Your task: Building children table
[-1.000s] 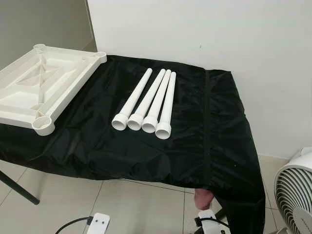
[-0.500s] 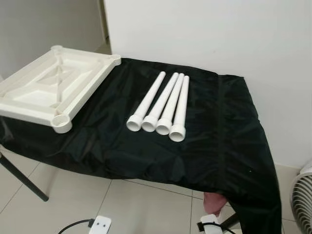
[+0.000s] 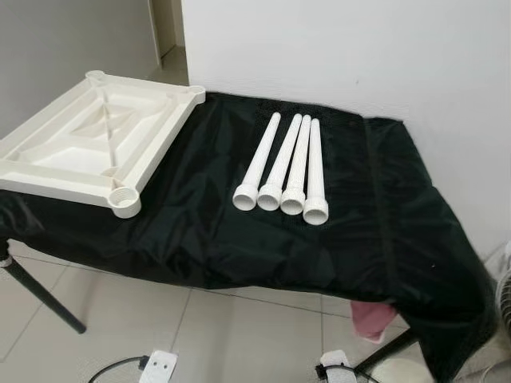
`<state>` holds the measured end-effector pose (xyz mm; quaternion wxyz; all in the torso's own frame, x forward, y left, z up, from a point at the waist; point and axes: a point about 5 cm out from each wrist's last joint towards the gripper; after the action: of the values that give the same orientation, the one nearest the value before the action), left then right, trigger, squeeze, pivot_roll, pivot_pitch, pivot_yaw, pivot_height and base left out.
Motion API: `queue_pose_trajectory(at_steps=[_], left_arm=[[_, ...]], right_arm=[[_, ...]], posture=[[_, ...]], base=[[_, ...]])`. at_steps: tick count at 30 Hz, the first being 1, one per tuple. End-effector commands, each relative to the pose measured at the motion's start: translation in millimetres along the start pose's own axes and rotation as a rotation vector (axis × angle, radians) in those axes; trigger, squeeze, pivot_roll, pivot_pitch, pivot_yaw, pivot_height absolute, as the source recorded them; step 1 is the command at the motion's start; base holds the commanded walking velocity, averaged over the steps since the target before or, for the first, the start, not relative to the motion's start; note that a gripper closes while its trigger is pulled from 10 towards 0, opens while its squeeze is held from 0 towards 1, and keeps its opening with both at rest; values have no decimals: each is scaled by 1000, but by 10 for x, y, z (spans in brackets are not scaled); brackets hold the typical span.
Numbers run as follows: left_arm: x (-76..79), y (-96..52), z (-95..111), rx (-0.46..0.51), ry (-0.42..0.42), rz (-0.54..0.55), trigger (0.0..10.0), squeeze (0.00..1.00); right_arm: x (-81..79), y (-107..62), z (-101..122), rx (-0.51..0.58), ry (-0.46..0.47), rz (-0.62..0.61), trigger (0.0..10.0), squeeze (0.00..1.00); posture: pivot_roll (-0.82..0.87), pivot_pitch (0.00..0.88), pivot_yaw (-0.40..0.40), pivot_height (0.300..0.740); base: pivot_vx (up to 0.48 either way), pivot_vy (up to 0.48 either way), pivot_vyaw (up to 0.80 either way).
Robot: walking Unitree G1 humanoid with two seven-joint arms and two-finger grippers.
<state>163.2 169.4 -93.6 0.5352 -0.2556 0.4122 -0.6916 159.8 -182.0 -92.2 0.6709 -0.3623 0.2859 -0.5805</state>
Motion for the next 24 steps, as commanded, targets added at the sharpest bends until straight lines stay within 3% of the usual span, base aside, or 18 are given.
queue_pose_trajectory(at_steps=[1,10,24], left_arm=[[-42,-27,-125,-49,4,31,10000,0],[-34,-30,-141,-51,9,28,10000,0],[-30,-16,-72,-25,32,26,10000,0]], right_arm=[[-38,0,-27,-12,11,7,10000,0],[-34,-3,-36,-15,1,7,10000,0],[0,-2,-20,-14,-12,1,10000,0]], posture=[[-7,0,1,740],[-9,0,-4,740],[-6,0,-9,740]], base=[[0,349,0],[0,348,0],[0,0,0]])
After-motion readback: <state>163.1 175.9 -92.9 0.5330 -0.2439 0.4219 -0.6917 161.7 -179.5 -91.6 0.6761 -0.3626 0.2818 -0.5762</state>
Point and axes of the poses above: a point about 5 cm out from each wrist's last joint towards the gripper, its own y axis pointing out of the wrist towards the gripper, its own z axis along the axis of the wrist's last joint, x = y × z, and after that the axes turned 4 degrees about y, right-handed
